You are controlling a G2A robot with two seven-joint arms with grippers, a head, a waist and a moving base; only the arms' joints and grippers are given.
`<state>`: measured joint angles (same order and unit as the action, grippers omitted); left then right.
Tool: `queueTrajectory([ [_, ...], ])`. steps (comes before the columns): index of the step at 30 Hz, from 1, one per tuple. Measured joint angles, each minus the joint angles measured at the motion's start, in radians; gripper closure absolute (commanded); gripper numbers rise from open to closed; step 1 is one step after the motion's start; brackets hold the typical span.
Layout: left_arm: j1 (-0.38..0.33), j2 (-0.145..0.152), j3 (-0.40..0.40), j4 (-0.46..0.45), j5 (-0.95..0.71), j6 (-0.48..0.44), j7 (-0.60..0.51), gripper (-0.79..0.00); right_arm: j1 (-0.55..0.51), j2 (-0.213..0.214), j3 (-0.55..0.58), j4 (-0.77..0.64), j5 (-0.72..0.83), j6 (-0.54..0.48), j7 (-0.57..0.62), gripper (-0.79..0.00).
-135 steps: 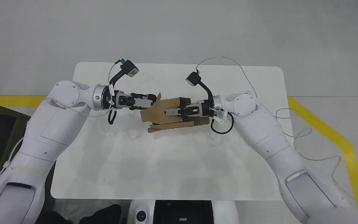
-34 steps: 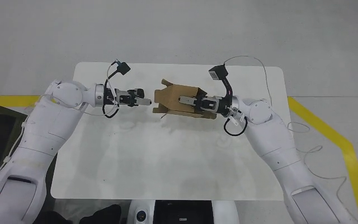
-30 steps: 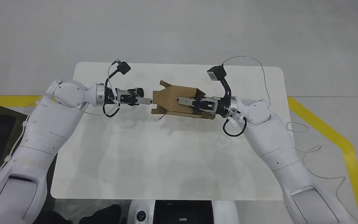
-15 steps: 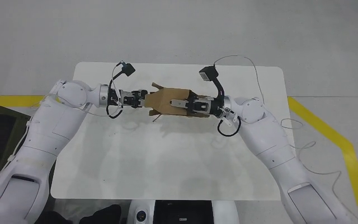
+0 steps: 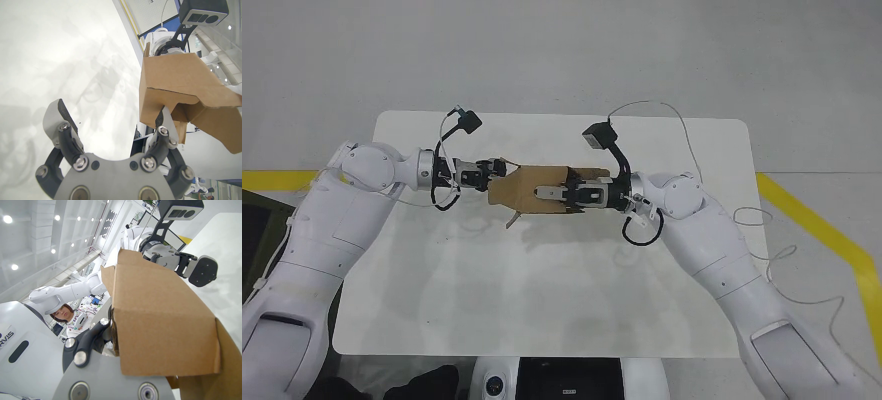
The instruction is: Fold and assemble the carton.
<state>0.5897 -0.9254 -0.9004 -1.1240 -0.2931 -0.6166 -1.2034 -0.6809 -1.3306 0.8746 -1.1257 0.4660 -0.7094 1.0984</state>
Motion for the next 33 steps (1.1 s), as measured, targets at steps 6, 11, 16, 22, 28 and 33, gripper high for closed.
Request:
queueTrajectory([
  [6,0.002,0.000,-0.003,-0.005,-0.002,0.003,-0.003,-0.785,0.008,-0.006,-0.009,0.009,0.006,-0.006,0.005,0.000],
  [11,0.002,-0.001,-0.007,-0.004,-0.002,0.004,-0.004,-0.785,0.012,-0.009,-0.012,0.014,0.008,-0.006,0.006,0.000],
  [16,0.003,-0.002,-0.007,-0.006,-0.004,0.006,-0.006,-0.785,0.012,-0.012,-0.020,0.015,0.009,-0.005,0.007,0.000],
  [22,0.002,-0.003,-0.010,-0.002,-0.006,0.009,-0.009,-0.785,0.016,-0.016,-0.019,0.028,0.012,-0.011,0.001,0.000],
  [28,0.004,-0.003,-0.015,0.005,-0.010,0.010,-0.010,-0.785,0.016,-0.009,0.023,0.058,0.002,-0.035,-0.045,0.000],
  [33,0.012,-0.004,-0.009,0.005,0.015,0.007,-0.007,-0.785,0.003,-0.001,0.062,0.057,-0.019,-0.049,-0.099,0.000],
])
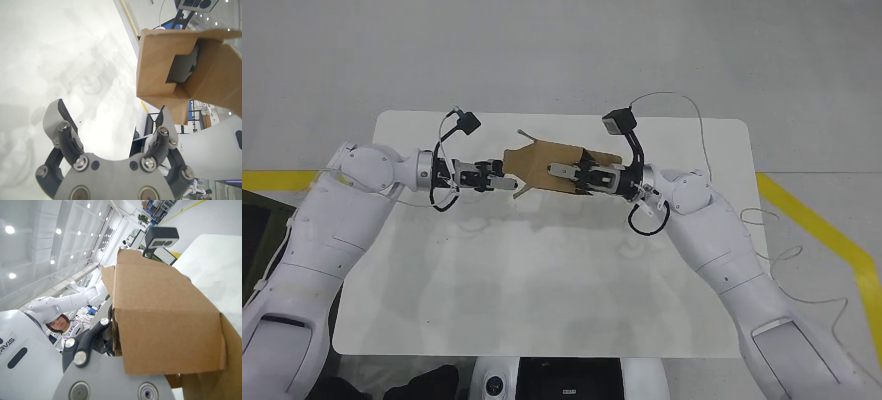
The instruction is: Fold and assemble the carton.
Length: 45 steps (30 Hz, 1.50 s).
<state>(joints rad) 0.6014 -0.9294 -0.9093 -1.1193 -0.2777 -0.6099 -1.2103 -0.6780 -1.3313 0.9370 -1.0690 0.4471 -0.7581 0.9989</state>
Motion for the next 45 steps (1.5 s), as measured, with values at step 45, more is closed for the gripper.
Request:
queueTrajectory([
  [45,-0.008,0.007,-0.006,-0.024,-0.049,0.014,-0.014,-0.785,0.024,-0.039,-0.070,0.033,-0.073,0.023,-0.038,0.000],
])
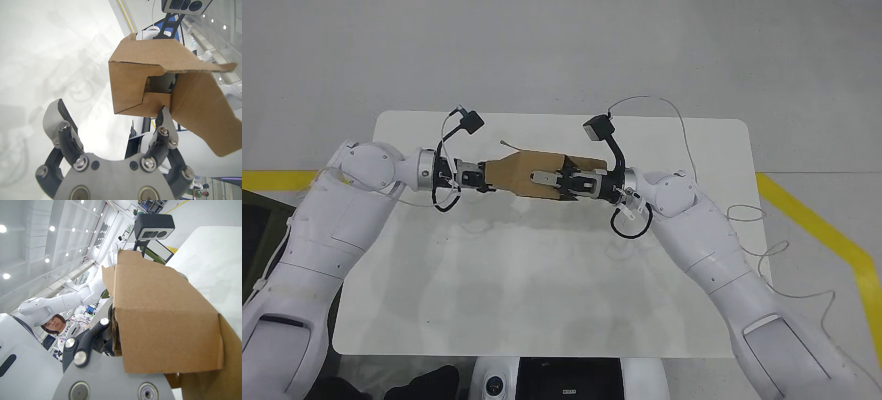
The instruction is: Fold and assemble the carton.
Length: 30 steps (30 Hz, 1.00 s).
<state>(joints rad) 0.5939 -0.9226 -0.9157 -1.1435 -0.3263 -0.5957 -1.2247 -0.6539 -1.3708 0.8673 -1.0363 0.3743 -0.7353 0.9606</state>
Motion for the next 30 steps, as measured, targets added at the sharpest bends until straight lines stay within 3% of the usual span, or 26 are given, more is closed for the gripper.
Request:
queueTrajectory([
  [13,-0.053,0.001,-0.054,0.130,0.029,-0.015,0.072,-0.785,-0.011,-0.002,-0.019,0.003,0.025,0.038,0.096,0.000],
  [30,-0.027,-0.010,-0.030,0.080,0.021,-0.017,0.023,-0.785,0.009,-0.012,-0.011,0.021,0.026,0.011,0.068,0.000],
])
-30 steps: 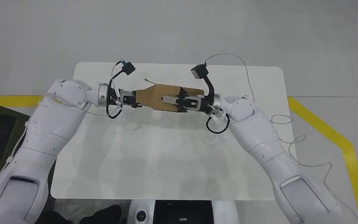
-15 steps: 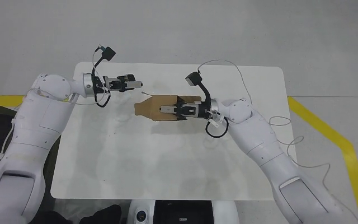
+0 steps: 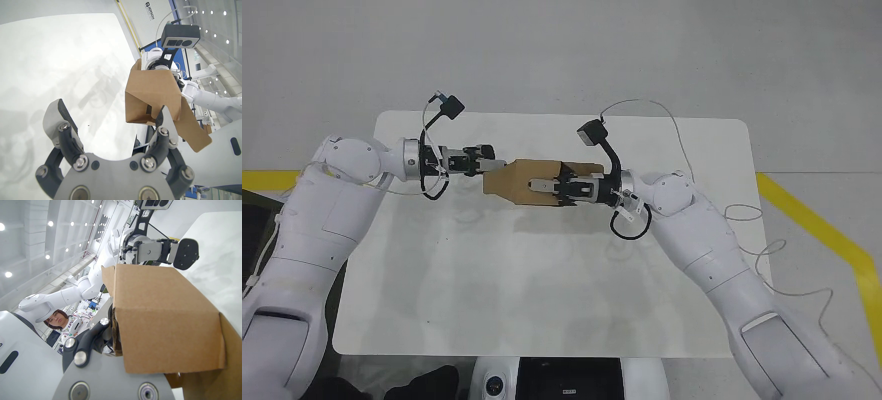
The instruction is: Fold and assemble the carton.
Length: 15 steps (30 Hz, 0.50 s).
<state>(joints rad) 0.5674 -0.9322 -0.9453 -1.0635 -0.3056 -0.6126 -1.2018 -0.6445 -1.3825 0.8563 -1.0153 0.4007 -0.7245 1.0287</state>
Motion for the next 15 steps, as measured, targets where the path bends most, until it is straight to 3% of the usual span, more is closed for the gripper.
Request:
queueTrajectory([
  [15,0.018,-0.001,-0.005,-0.036,-0.001,0.012,-0.014,-0.785,0.002,-0.009,-0.011,-0.006,0.002,-0.001,0.007,0.000],
])
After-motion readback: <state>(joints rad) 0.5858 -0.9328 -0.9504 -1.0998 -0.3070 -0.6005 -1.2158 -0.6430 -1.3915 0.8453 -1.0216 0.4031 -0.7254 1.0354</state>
